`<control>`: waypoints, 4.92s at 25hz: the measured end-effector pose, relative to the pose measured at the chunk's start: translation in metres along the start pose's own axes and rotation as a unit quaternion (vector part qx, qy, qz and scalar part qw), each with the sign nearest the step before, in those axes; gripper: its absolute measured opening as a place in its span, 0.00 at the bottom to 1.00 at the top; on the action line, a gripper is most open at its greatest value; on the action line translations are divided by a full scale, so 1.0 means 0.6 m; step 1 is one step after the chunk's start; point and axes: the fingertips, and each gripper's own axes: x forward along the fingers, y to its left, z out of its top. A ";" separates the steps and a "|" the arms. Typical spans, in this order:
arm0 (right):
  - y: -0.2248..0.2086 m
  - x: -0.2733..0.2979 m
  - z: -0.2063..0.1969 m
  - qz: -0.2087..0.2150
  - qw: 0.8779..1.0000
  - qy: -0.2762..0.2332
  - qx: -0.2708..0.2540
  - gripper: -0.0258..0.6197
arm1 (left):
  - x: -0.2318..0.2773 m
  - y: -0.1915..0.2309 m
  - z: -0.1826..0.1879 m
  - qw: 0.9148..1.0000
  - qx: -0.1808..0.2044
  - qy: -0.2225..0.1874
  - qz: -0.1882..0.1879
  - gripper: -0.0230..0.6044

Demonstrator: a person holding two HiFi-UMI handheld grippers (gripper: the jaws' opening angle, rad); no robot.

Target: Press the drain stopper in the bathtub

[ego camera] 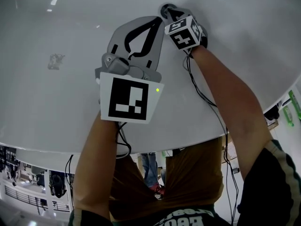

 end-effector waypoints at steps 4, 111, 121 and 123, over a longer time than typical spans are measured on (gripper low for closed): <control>0.003 0.010 -0.005 0.011 1.000 0.008 0.004 0.05 | 0.001 -0.005 0.000 1.000 -0.004 0.002 -0.006 0.04; 0.000 -0.022 -0.013 0.053 0.995 -0.063 0.049 0.06 | 0.023 -0.008 -0.026 0.999 0.004 0.037 0.000 0.04; -0.002 -0.060 0.011 0.053 0.995 -0.075 0.036 0.06 | 0.018 -0.026 -0.034 0.999 0.010 0.044 -0.016 0.04; 0.000 -0.075 0.016 0.056 0.995 -0.077 0.031 0.06 | 0.016 -0.033 -0.034 0.999 0.013 0.046 -0.019 0.04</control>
